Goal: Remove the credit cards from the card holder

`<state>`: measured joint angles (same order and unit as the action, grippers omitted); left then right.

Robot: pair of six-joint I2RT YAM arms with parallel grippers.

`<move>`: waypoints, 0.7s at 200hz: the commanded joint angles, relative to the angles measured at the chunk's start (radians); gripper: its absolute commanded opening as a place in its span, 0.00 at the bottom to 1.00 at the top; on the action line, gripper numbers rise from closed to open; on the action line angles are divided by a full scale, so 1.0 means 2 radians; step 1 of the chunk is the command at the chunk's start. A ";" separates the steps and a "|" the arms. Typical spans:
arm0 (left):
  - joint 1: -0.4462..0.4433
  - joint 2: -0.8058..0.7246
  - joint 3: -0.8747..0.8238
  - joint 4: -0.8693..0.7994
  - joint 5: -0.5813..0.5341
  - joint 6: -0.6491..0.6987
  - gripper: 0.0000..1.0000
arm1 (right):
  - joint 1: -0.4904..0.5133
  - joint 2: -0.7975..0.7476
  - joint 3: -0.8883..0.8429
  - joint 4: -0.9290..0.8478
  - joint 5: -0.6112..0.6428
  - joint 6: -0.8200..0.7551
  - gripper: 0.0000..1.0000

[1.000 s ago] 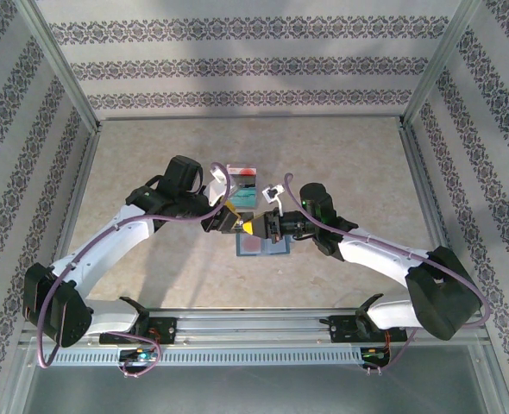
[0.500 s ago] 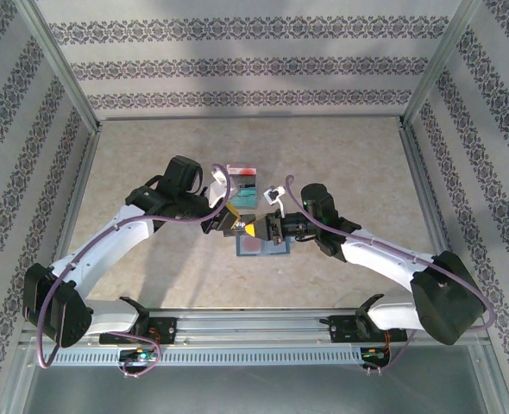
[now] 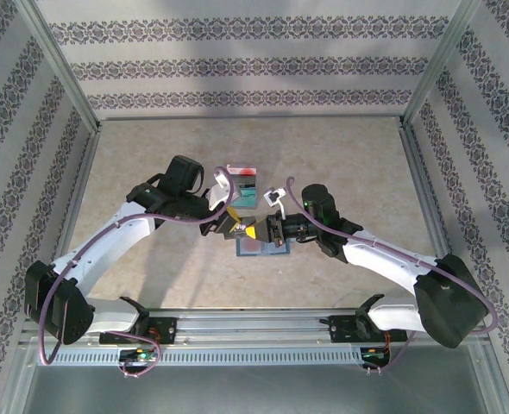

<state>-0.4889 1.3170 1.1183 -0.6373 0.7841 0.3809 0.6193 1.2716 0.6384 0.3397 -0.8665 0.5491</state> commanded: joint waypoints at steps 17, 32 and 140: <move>-0.001 0.011 0.008 -0.060 0.033 0.044 0.00 | -0.009 -0.016 0.004 0.028 0.001 -0.011 0.08; -0.001 0.013 0.008 -0.057 0.028 0.045 0.00 | -0.011 -0.019 0.004 0.025 0.002 -0.012 0.16; -0.001 -0.039 -0.068 0.141 -0.092 0.013 0.00 | -0.026 -0.083 -0.025 -0.033 0.130 -0.028 0.65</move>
<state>-0.4896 1.2591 1.0138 -0.4931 0.6556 0.3748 0.5777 1.1427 0.6125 0.3073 -0.7109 0.5194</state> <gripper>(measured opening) 0.043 0.621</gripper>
